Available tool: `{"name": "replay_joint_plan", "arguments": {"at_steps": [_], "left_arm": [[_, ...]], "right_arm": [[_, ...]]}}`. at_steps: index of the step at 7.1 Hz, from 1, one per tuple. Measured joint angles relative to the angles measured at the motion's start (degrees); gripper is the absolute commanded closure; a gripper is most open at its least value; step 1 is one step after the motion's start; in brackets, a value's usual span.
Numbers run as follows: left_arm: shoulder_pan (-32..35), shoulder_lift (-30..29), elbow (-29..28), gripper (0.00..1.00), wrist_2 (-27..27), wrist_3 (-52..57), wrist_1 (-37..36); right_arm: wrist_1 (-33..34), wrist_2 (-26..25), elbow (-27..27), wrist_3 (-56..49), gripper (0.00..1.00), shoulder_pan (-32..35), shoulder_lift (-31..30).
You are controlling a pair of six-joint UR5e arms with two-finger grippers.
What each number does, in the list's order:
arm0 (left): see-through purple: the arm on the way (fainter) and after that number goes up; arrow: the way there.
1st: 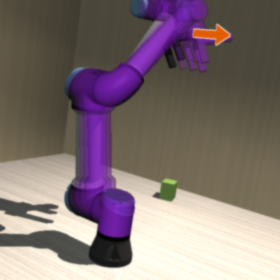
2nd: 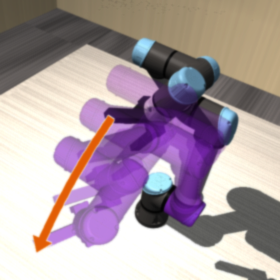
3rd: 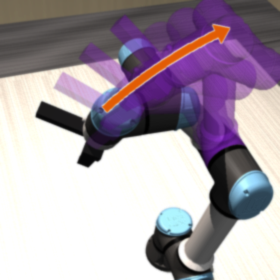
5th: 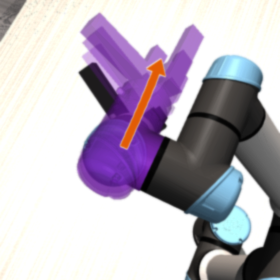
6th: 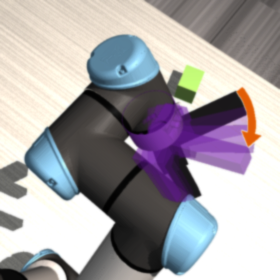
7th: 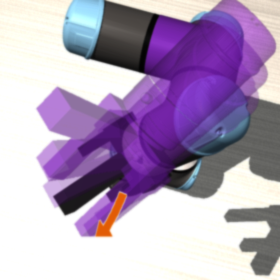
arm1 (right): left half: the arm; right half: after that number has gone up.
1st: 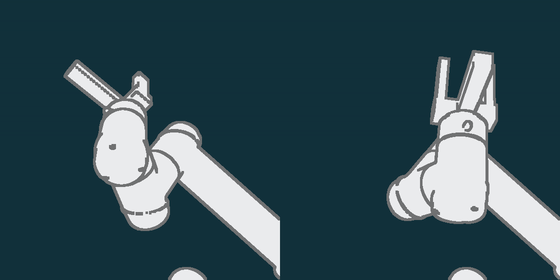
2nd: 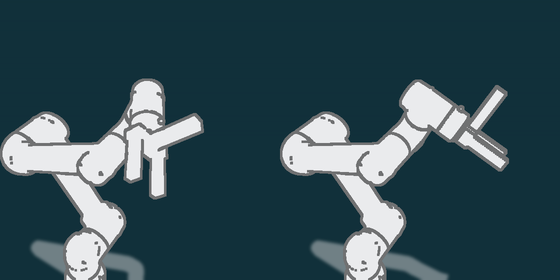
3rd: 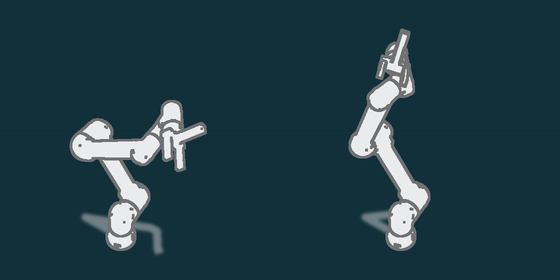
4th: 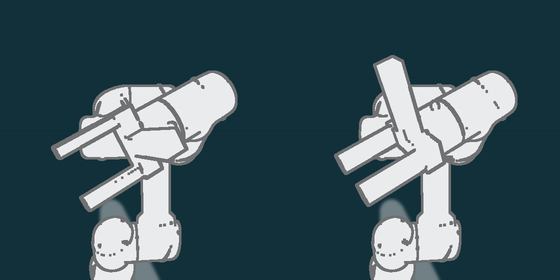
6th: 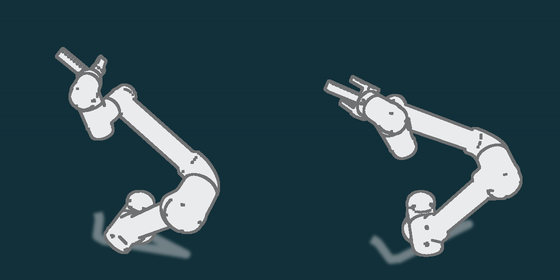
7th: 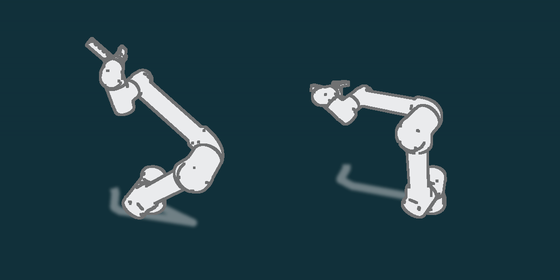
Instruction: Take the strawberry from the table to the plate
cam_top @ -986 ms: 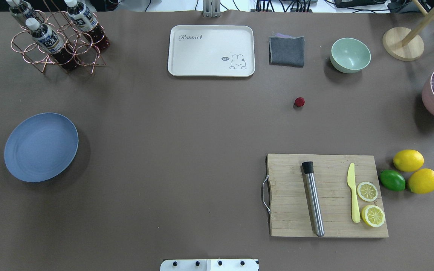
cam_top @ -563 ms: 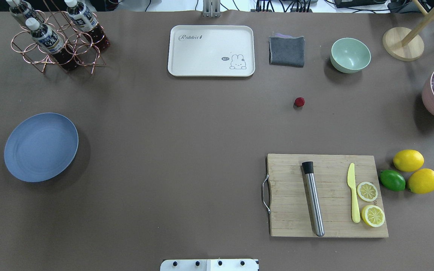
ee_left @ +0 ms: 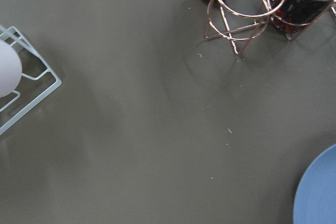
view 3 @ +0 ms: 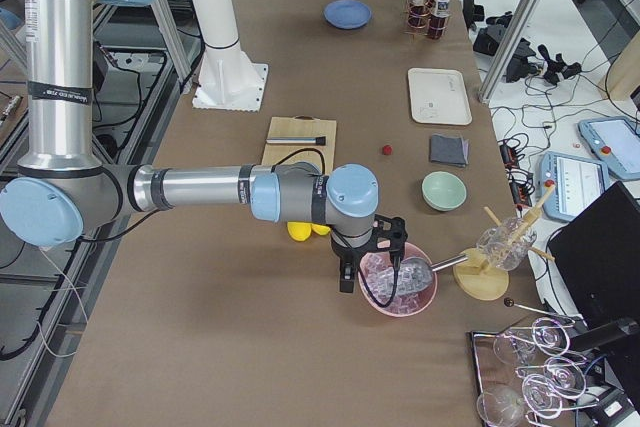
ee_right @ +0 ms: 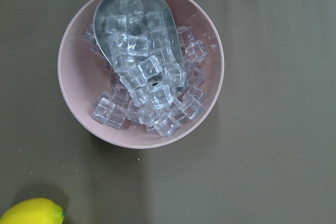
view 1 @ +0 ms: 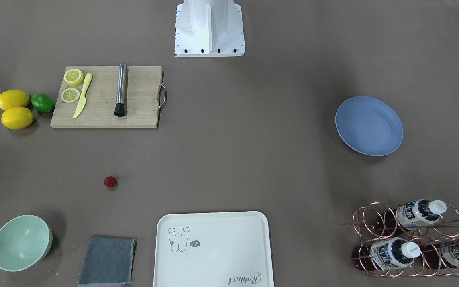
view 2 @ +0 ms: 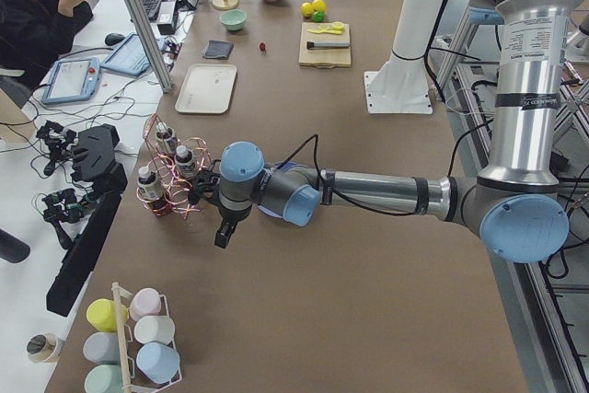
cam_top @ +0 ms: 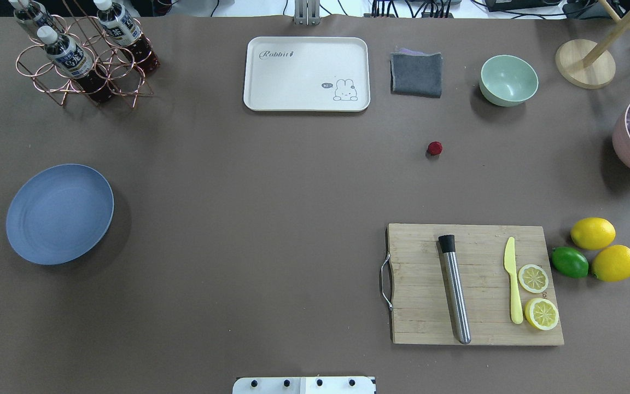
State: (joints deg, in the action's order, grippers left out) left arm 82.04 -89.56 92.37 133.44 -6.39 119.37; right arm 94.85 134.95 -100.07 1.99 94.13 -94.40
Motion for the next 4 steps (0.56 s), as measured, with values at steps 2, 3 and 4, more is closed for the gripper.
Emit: {"name": "replay_joint_plan", "arguments": {"at_steps": [2, 3, 4], "left_arm": [[-2.2, 0.6, 0.0, 0.02, 0.1, -0.2, 5.1], [-3.5, 0.5, 0.2, 0.02, 0.1, -3.1, 6.0], [-4.5, 0.4, 0.4, 0.02, 0.0, -8.8, 7.6]], "right_arm": [[0.1, 0.2, 0.0, 0.0, 0.0, 0.0, 0.3], [0.0, 0.5, 0.0, 0.0, 0.0, 0.0, 0.4], [0.0, 0.9, 0.1, 0.0, 0.0, 0.0, 0.5]]}}
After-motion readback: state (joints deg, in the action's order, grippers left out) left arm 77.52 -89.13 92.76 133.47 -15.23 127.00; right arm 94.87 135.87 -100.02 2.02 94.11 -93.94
